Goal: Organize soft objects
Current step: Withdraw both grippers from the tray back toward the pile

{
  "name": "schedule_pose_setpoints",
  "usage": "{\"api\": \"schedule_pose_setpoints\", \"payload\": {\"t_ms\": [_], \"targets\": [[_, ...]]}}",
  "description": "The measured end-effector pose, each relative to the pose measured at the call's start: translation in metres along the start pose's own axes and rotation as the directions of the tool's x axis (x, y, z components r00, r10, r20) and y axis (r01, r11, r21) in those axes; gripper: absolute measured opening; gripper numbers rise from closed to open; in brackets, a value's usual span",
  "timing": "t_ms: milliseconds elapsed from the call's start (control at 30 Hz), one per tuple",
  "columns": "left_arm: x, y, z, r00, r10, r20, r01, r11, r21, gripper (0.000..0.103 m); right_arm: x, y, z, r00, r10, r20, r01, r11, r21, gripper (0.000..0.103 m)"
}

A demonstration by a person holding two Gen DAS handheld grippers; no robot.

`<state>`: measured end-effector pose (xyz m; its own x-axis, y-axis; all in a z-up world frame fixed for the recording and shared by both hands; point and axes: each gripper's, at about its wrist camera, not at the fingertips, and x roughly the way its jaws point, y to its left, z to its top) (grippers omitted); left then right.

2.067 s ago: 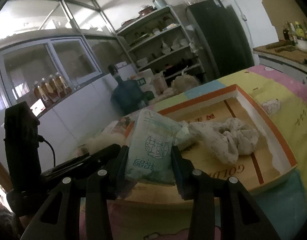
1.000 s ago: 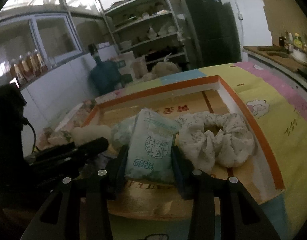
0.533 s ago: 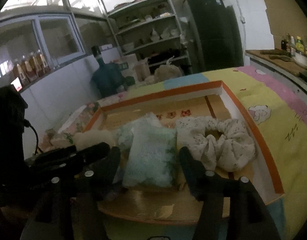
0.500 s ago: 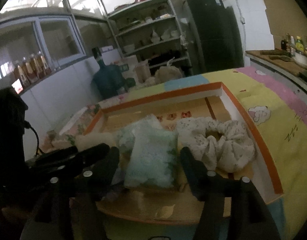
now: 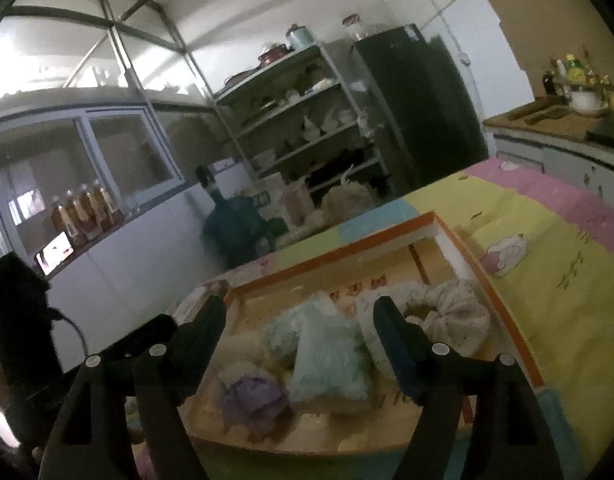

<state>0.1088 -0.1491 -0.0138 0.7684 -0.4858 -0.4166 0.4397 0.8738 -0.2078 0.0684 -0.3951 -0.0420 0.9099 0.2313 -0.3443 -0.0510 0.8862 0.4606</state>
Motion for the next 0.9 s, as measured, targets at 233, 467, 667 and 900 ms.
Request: {"api": "schedule_pose_setpoints", "payload": {"t_ms": [233,467,667,900], "targets": [[-0.023,-0.005,0.003,0.995,0.098,-0.022,-0.095,0.989,0.116,0.092,-0.003,0.007,-0.001,1.000,-0.011,0.017,0.010,0.999,0.038,0.078],[-0.051,0.020,0.003,0.990,0.140,-0.015,-0.138,0.988,0.069,0.092,-0.008,0.026,-0.003,0.999,0.007,0.041,-0.009,1.000,0.030,0.078],[-0.068,0.034,-0.003,0.988,0.154,-0.021,-0.152,0.986,0.071,0.092,-0.006,0.051,-0.008,0.999,0.030,0.034,-0.030,1.000,-0.002,0.078],[-0.097,0.064,-0.008,0.984,0.176,0.008,-0.176,0.984,0.015,0.092,-0.005,0.090,-0.019,0.998,0.061,0.012,-0.061,0.997,-0.053,0.078]]}}
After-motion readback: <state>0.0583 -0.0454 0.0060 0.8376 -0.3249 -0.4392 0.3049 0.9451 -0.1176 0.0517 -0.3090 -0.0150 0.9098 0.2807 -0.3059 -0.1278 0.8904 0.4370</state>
